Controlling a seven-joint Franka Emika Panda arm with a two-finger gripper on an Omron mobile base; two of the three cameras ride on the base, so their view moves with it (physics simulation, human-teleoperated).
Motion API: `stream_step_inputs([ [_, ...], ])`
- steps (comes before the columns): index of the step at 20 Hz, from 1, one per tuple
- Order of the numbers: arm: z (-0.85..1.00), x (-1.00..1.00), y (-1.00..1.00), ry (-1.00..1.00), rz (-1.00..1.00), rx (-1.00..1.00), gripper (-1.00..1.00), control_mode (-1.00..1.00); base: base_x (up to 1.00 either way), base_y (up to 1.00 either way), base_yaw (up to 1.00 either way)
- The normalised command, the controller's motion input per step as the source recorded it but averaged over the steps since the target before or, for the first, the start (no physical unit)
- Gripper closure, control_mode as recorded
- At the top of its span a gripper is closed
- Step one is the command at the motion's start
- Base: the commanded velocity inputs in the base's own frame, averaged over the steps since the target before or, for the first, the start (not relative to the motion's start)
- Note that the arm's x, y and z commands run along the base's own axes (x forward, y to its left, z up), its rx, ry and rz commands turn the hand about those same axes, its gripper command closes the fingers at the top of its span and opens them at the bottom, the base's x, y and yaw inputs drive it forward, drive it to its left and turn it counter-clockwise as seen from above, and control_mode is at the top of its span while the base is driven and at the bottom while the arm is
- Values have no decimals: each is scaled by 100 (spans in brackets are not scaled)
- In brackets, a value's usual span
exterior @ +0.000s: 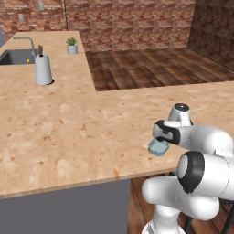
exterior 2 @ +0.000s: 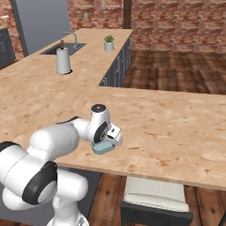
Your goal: Pick the cup and tupperware and place them in the sink. Then turn on the water.
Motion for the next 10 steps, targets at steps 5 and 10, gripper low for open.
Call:
stream_step_inputs([
  [5, -16, 6, 0, 0, 0, 0, -100, -100, 0, 0, 0],
  [10, -12, 4, -1, 0, 0, 0, -100, -100, 0, 0, 0],
])
